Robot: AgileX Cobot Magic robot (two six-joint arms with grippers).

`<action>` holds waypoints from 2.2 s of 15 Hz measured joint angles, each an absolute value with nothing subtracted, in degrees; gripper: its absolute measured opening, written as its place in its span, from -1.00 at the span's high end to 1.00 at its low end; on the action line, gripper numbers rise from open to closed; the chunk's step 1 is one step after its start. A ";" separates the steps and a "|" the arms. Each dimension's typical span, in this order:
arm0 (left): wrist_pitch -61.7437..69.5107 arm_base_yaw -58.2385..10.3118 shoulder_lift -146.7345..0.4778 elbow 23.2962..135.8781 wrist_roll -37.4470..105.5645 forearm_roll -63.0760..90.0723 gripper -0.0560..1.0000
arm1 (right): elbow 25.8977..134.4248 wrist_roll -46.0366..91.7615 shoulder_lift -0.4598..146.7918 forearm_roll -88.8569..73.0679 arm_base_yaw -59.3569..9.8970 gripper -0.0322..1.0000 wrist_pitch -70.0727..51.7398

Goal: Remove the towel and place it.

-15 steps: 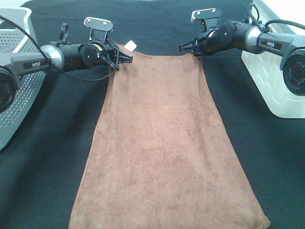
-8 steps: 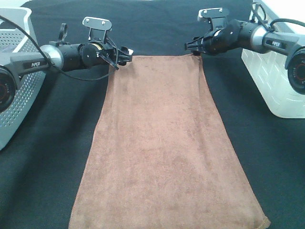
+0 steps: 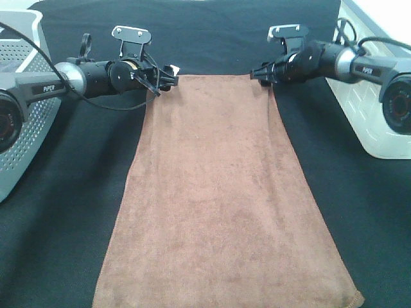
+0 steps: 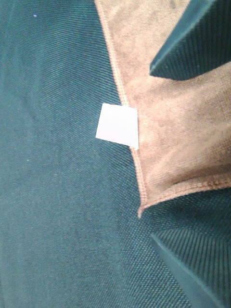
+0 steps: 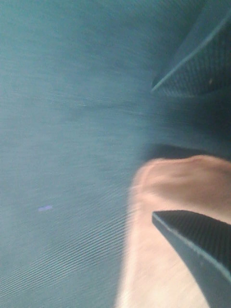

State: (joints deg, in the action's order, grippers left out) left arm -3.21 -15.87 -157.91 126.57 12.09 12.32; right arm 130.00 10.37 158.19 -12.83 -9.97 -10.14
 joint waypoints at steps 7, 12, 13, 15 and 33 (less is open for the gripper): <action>-2.46 -15.87 -158.54 126.57 12.09 12.32 -0.57 | 130.00 10.31 159.28 -12.83 -9.80 -0.33 -8.71; -2.23 -15.87 -160.20 126.68 11.92 12.66 -0.57 | 130.06 10.31 159.28 -12.83 -9.80 -0.33 -8.82; -2.23 -15.87 -160.20 126.68 11.92 12.72 -0.57 | 130.06 10.31 159.28 -12.83 -9.74 -0.33 -8.88; -2.23 -15.87 -160.20 126.68 11.86 12.72 -0.57 | 130.18 10.31 159.17 -12.83 -9.74 -0.33 -9.51; 62.57 -14.61 -124.56 126.68 1.89 -1.26 -0.57 | 130.06 2.75 122.50 -11.00 -9.63 -0.33 -69.10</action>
